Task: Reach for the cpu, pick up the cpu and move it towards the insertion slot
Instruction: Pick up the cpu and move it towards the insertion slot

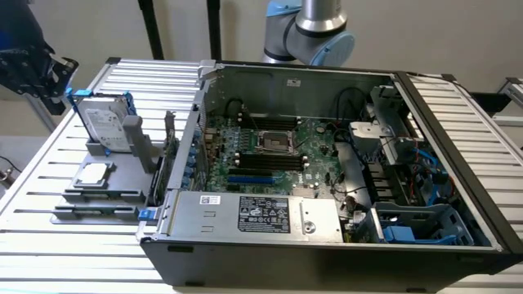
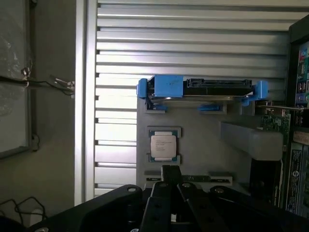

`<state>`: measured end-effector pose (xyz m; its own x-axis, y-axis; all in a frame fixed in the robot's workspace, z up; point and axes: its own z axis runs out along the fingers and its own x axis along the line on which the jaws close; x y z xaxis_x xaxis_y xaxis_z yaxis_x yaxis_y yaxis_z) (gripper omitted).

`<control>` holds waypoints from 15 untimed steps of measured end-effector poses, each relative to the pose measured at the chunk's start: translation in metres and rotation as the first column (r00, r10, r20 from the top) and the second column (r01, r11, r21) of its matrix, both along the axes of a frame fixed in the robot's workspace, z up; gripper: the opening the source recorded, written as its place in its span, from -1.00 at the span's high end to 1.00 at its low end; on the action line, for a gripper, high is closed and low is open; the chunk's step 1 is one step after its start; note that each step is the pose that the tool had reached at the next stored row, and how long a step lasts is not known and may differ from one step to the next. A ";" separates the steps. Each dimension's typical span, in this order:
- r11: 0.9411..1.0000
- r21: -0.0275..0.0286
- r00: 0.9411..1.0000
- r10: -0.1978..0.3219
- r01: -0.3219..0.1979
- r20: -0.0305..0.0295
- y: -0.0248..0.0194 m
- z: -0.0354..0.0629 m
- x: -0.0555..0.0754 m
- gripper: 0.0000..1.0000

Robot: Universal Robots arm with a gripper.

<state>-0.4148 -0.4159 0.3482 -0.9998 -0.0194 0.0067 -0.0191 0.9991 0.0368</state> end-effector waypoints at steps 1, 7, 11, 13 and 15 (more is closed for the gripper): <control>1.000 0.000 1.000 0.000 0.000 0.000 0.0000 -0.0001 0.000 0.79; 1.000 0.000 1.000 0.000 0.000 0.000 0.0000 -0.0001 0.000 0.29; 1.000 0.000 1.000 0.000 0.000 0.000 0.0000 -0.0001 0.000 -0.07; 1.000 0.000 1.000 0.000 0.000 0.000 0.0000 -0.0001 0.000 -0.18; 1.000 0.000 1.000 0.000 0.000 0.000 0.0000 -0.0001 0.000 -0.29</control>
<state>-0.4149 -0.4159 0.3481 -0.9998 -0.0194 0.0065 -0.0191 0.9991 0.0369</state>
